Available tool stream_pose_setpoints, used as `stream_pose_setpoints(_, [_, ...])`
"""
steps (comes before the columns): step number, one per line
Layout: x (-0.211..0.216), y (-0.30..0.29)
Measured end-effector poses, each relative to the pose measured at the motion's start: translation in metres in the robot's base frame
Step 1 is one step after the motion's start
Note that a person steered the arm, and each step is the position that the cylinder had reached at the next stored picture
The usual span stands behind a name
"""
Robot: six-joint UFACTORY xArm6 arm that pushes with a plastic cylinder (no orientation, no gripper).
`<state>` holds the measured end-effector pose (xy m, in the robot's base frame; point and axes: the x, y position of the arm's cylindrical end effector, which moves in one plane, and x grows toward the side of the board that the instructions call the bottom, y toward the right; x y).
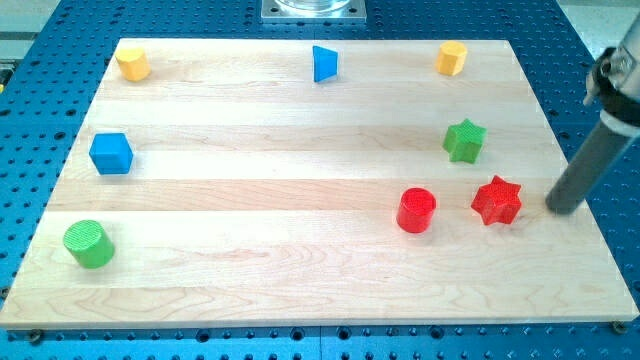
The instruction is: Place red blocks and green circle in a diagonal line
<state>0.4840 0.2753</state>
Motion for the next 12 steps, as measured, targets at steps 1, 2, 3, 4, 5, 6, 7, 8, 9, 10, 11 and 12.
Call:
stream_pose_setpoints(1, [0.008,-0.092])
stream_pose_setpoints(2, [0.060,-0.154])
stream_pose_setpoints(3, [0.050,-0.076])
stream_pose_setpoints(4, [0.067,-0.140])
stream_pose_setpoints(5, [0.089,-0.149])
stream_pose_setpoints(6, [0.108,-0.117])
stream_pose_setpoints(7, [0.134,-0.127])
stream_pose_setpoints(8, [0.134,-0.189])
stream_pose_setpoints(9, [0.134,-0.251])
stream_pose_setpoints(10, [0.129,-0.205])
stream_pose_setpoints(11, [0.097,-0.191])
stream_pose_setpoints(12, [0.101,-0.281])
